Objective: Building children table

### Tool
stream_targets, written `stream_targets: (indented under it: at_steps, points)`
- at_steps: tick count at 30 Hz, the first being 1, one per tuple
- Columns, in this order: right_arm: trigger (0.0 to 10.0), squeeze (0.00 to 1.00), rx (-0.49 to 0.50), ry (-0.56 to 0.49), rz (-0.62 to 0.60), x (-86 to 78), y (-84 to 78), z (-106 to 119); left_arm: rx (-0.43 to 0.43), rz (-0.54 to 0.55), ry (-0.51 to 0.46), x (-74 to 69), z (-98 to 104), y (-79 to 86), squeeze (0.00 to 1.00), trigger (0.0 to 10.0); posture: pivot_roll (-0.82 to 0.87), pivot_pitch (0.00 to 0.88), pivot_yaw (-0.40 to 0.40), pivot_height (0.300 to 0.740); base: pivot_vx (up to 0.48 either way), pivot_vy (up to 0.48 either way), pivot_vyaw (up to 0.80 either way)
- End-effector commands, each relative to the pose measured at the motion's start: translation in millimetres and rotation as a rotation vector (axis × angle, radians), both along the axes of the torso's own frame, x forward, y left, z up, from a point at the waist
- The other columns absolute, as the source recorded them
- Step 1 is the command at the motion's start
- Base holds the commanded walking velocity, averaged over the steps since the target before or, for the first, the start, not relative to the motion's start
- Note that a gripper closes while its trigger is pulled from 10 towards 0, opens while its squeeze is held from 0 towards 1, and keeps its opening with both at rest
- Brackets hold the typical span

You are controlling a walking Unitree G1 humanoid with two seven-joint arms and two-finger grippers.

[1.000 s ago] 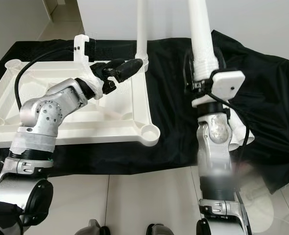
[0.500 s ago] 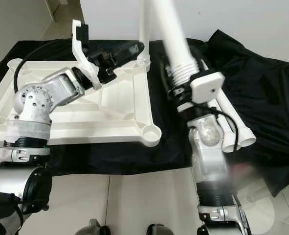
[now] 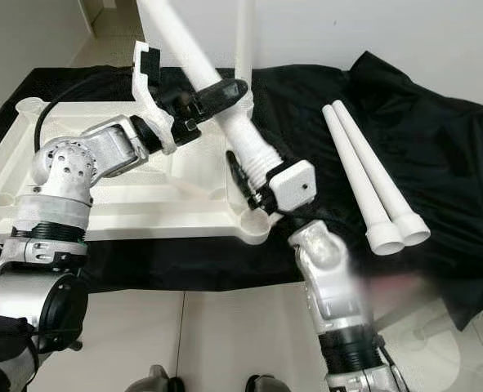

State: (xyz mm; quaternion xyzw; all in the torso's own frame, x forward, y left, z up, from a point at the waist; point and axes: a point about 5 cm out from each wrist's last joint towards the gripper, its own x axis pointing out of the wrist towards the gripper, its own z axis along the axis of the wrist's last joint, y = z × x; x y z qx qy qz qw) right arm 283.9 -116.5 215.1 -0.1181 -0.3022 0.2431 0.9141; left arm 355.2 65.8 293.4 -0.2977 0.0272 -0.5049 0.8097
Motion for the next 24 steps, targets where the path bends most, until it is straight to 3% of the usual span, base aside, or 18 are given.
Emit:
stream_targets:
  at_steps: [1,11,14,21,22,24]
  points:
    - [10.0,0.00,-0.019,0.001,0.026,-3.5,4.8,-1.3,-0.081,-0.230,-0.149,-12.1,12.9,-6.6,0.00,10.0,-0.10,0.062,0.038,0.740,0.000,0.000,0.00]
    - [10.0,0.00,-0.045,0.064,0.034,-17.4,6.7,-22.5,-0.053,-0.055,-0.020,17.2,10.5,4.0,0.00,10.0,-0.10,0.090,0.048,0.740,0.000,0.000,0.00]
    - [10.0,0.00,-0.052,0.081,0.037,-21.8,7.8,-28.2,-0.043,0.028,0.029,29.6,10.8,13.7,0.00,10.0,-0.11,0.098,0.055,0.740,0.000,0.000,0.00]
    - [10.0,0.00,-0.056,0.093,0.036,-23.9,8.7,-31.5,-0.027,0.130,0.069,41.4,11.9,24.5,0.00,10.0,-0.10,0.100,0.058,0.740,0.000,0.000,0.00]
    - [10.0,0.00,-0.056,0.098,0.031,-24.5,9.0,-33.4,-0.021,0.201,0.098,47.5,11.3,32.1,0.00,10.0,-0.10,0.099,0.062,0.740,0.000,0.000,0.00]
    - [10.0,0.00,-0.055,0.100,0.027,-24.8,9.3,-34.2,-0.025,0.236,0.115,50.8,11.1,36.7,0.00,10.0,-0.10,0.098,0.063,0.740,0.000,0.000,0.00]
